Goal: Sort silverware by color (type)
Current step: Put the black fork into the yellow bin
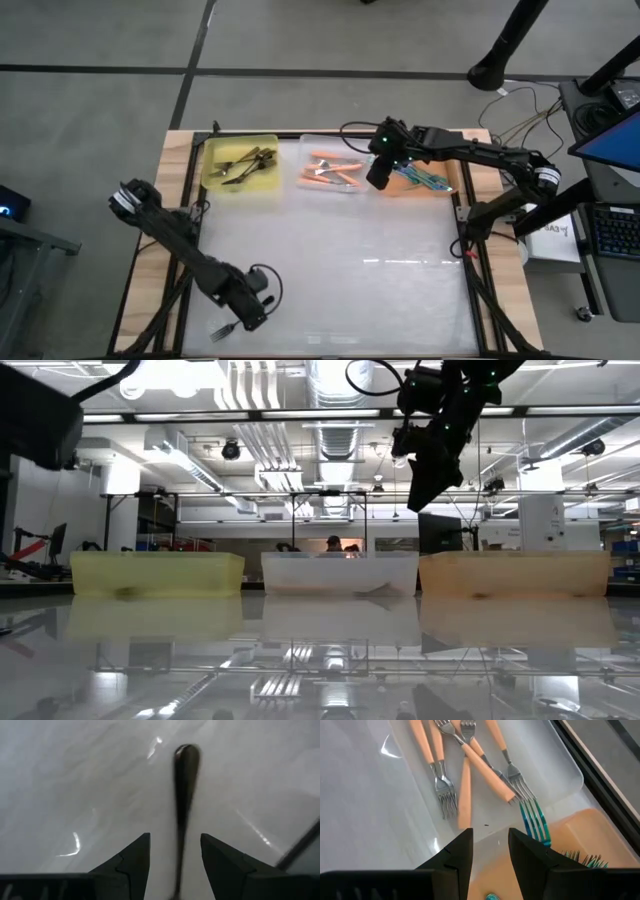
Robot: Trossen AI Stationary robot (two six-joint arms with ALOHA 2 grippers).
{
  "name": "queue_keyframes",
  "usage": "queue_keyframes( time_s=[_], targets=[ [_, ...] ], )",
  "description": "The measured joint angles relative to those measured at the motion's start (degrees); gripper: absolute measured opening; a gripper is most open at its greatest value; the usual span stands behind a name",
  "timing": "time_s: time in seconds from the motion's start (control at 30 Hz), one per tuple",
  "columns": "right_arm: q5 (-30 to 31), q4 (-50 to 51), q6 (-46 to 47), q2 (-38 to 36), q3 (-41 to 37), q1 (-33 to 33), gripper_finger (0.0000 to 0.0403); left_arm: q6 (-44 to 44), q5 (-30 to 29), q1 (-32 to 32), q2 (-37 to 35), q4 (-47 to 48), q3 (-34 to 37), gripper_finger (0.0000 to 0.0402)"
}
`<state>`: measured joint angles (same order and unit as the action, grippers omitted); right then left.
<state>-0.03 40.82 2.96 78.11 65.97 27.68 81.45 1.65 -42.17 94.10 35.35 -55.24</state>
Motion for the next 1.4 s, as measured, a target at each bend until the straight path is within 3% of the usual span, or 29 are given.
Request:
queue_keyframes(
  time_s=[0.3, 1.0, 1.2, 1.4],
  targets=[
    [-0.01, -0.02, 0.00, 0.00, -1.45, -1.11, 0.0116, 0.19, 6.74, -0.66, 4.75, -0.25, -0.46, 0.0155],
    [0.04, -0.92, -0.57, 0.00, -5.06, -1.09, 0.0116, 2.24, 7.01, -1.97, 5.19, 0.65, -2.45, 0.0155],
    [0.02, -0.90, -1.18, 0.00, -5.06, -1.09, 0.0116, 4.56, 14.18, -2.97, 7.28, -0.56, -2.55, 0.0155],
    [0.06, -0.95, -2.12, 0.00, -5.06, -1.09, 0.0116, 5.99, 14.82, -3.80, 10.68, 2.38, -4.61, 0.0151]
  ],
)
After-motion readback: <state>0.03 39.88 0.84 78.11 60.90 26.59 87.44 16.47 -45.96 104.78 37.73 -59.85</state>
